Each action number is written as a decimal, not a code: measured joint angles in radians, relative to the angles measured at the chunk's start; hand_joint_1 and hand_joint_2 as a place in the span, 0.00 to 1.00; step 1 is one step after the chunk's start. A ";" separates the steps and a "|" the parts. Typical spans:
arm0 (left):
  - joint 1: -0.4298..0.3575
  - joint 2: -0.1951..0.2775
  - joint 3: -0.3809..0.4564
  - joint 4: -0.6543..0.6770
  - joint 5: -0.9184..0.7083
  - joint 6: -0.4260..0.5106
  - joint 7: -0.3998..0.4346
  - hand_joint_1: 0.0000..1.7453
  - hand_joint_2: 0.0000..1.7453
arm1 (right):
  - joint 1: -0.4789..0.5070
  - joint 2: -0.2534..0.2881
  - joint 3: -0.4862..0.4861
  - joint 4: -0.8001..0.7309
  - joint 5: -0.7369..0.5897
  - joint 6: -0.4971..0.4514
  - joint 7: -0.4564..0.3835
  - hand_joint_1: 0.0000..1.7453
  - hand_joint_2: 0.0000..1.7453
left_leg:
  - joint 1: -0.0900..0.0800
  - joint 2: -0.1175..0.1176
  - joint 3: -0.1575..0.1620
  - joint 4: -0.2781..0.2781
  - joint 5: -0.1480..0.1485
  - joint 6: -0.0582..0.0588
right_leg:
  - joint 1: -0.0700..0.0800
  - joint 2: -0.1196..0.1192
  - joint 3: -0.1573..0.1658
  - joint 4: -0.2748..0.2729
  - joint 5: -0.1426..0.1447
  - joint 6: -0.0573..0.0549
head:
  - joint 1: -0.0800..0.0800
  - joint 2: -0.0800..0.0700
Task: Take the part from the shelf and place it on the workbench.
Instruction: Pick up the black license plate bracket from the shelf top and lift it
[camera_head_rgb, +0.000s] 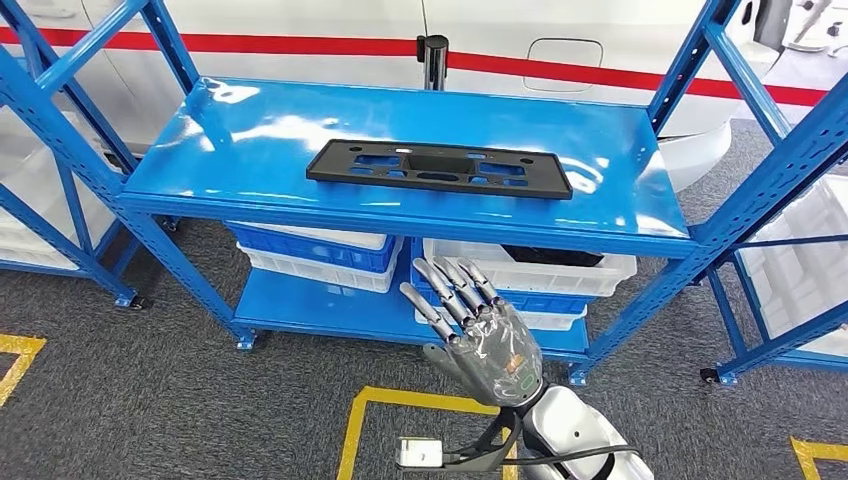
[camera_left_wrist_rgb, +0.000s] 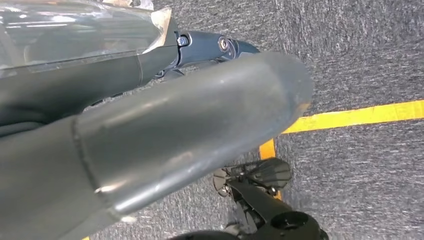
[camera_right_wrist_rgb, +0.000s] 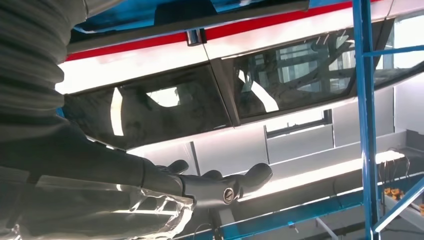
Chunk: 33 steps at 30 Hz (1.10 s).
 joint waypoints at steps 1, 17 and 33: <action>0.000 0.000 0.000 0.000 0.001 0.000 0.000 0.00 0.00 | -0.001 0.000 0.001 0.000 0.000 -0.002 -0.001 0.00 1.00 | -0.002 -0.001 0.005 0.003 -0.007 -0.006 | -0.001 0.000 0.031 -0.067 0.030 0.004 | 0.001 0.000; 0.004 0.006 0.059 0.000 0.074 -0.115 -0.088 0.00 0.00 | -0.026 0.010 0.014 0.002 -0.009 -0.002 -0.017 0.00 1.00 | 0.003 0.007 -0.065 0.065 0.015 -0.032 | 0.007 0.006 0.112 -0.150 0.026 -0.058 | -0.008 0.000; 0.002 0.004 0.077 0.000 0.075 -0.127 -0.106 0.00 0.00 | -0.035 0.007 0.023 0.000 -0.011 -0.001 -0.017 0.00 1.00 | -0.005 -0.001 0.008 -0.003 -0.005 -0.013 | -0.003 0.002 0.071 -0.139 0.051 -0.006 | -0.002 0.000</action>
